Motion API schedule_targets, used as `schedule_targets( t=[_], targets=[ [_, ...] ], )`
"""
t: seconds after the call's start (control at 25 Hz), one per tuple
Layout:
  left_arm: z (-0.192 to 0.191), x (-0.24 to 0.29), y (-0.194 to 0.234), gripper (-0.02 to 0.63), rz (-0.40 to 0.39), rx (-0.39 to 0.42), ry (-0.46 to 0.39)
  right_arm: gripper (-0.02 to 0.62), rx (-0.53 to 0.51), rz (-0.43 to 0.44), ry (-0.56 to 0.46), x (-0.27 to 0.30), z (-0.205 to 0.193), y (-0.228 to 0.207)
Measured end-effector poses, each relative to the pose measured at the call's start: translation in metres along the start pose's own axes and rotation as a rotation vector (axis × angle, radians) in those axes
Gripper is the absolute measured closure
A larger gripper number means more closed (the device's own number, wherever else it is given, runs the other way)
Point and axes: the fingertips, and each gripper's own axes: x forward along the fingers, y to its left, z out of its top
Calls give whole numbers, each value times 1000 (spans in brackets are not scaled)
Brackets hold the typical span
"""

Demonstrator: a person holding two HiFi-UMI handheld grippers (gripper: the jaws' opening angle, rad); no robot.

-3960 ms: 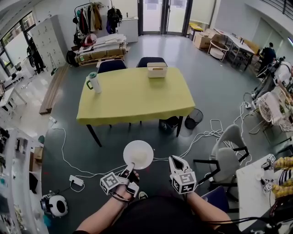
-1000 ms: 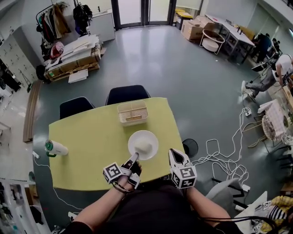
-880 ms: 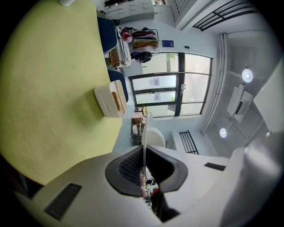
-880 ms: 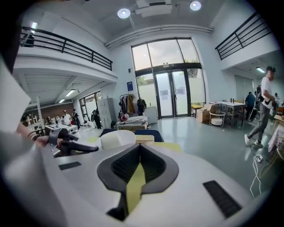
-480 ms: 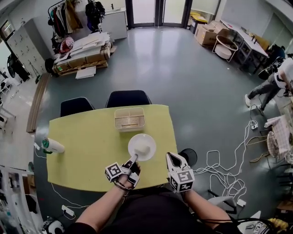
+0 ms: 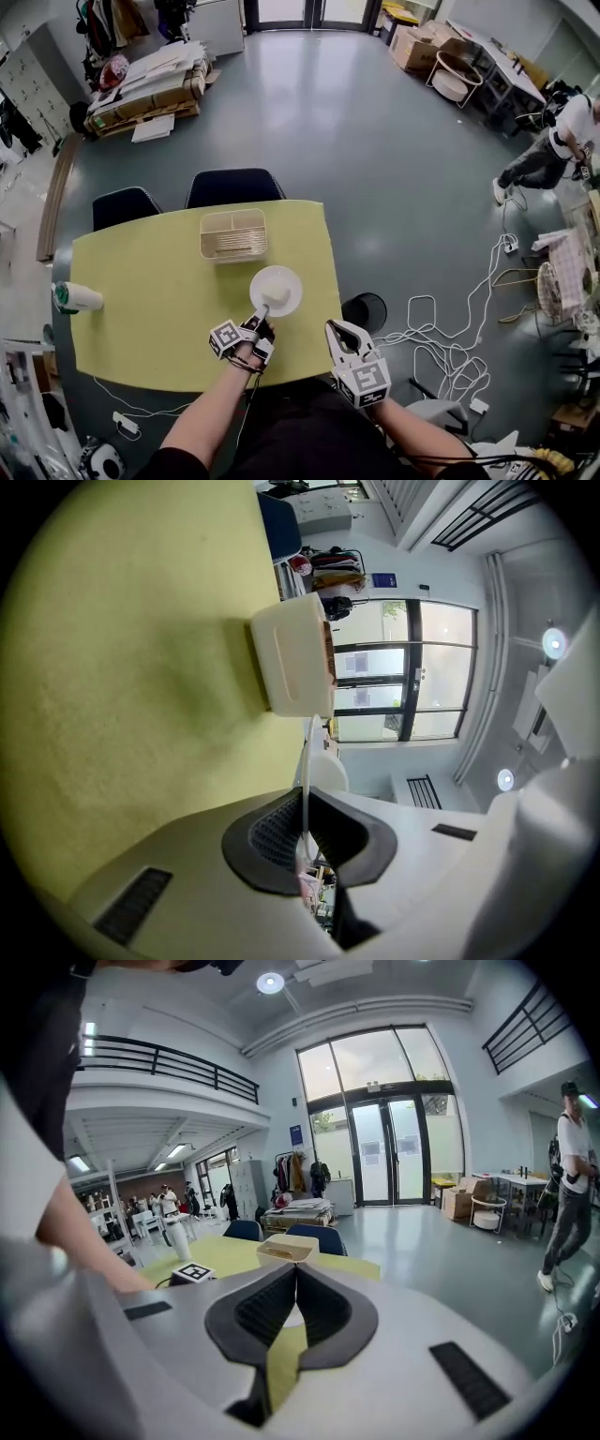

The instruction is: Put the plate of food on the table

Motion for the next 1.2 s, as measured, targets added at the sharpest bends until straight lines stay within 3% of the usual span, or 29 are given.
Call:
schedule_targets(
  t=[0.12,0.72,1.2],
  targets=[
    [1,19,19,589,32,-15,-9,583,-31,16,18,-2,-10,-6],
    [17,75,75,589,151,-33,-64,583,1,63,67,22,-44,-26],
    [7,86,79,589,206,-71,-77,583,24,38,74,20,-46,-45]
  ],
)
